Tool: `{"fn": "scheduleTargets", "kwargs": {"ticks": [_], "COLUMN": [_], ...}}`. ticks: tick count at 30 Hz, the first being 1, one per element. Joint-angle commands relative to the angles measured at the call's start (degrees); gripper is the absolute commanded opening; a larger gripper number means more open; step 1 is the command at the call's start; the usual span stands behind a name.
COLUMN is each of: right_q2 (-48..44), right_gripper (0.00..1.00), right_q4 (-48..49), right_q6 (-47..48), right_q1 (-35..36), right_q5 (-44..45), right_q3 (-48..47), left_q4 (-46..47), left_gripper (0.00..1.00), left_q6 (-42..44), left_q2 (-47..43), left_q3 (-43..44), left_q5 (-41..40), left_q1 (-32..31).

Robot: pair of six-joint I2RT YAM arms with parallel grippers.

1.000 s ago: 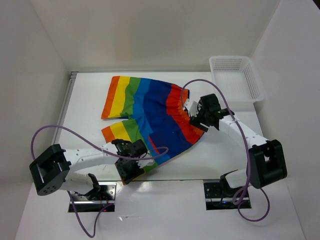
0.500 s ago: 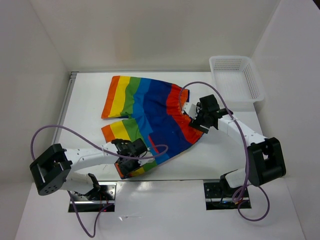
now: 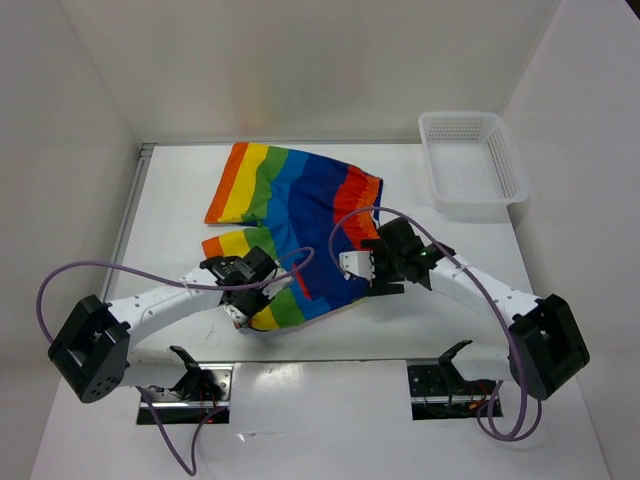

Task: Fold and stack the shorts
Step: Fold the shorts

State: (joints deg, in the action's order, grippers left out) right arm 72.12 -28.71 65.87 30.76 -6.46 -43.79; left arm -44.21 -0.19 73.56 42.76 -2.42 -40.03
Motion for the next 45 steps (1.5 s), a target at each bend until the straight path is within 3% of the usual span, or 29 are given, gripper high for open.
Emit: {"fn": "scheduleTargets", "kwargs": {"ticks": [1, 6, 12, 15, 16, 18, 19, 21, 22, 24, 32, 38, 42, 45], "right_q2": [1.26, 6.19, 9.08, 10.58, 11.11, 11.72, 11.73, 12.25, 12.26, 12.26, 3.21, -0.83, -3.73, -6.11], "right_gripper": [0.89, 0.9, 0.9, 0.83, 0.72, 0.63, 0.49, 0.34, 0.11, 0.0, 0.0, 0.0, 0.0, 0.0], "right_q4": [1.46, 2.08, 10.33, 13.93, 14.73, 14.74, 14.73, 14.73, 13.78, 9.91, -12.99, -28.49, -33.69, -34.22], "right_q6": [2.34, 5.5, 5.51, 4.18, 3.66, 3.66, 3.66, 3.05, 3.04, 1.74, -14.43, -27.97, -34.3, -34.31], "right_q1": [1.23, 1.23, 1.23, 1.23, 1.23, 1.23, 1.23, 1.23, 1.23, 2.63, 10.71, 11.51, 11.51, 11.51], "right_q5": [-0.31, 2.93, 4.61, 4.61, 4.61, 4.61, 4.61, 4.61, 4.61, 4.61, -1.61, -9.96, -13.49, -10.61], "right_q3": [1.69, 2.75, 5.03, 5.03, 5.03, 5.03, 4.42, 3.72, 3.71, 0.66, -19.81, -32.75, -39.52, -38.13], "left_q4": [-1.23, -1.23, -1.76, -2.29, -2.29, -2.29, -2.29, -2.29, -2.29, -4.48, -13.96, -28.03, -28.74, -20.44], "left_gripper": [0.0, 0.0, 0.0, 0.0, 0.0, 0.0, 0.0, 0.0, 0.0, 0.0, 0.0, 0.0, 0.0, 0.0], "left_q6": [0.19, 0.19, 0.19, 0.19, 0.19, 0.19, 0.19, 0.19, 0.19, 0.19, 0.19, 0.19, 0.19, 0.19], "left_q2": [-0.79, -0.79, -1.93, -2.54, -2.54, -2.54, -3.07, -3.07, -3.07, -3.07, -13.43, -14.85, -15.03, -12.14], "left_q3": [1.88, 2.5, 1.98, 1.97, 1.97, 1.97, 1.97, 2.58, 3.11, 6.17, 20.04, 37.63, 48.8, 53.56], "left_q5": [-0.57, -1.1, -1.1, -0.57, -0.57, -0.57, -0.57, -0.57, -0.57, -0.57, -5.23, 2.4, 5.75, 2.69], "left_q1": [-0.05, 2.33, 4.17, 4.17, 4.17, 4.17, 4.69, 4.7, 5.31, 5.92, 7.95, 7.95, 13.12, 13.14]}}
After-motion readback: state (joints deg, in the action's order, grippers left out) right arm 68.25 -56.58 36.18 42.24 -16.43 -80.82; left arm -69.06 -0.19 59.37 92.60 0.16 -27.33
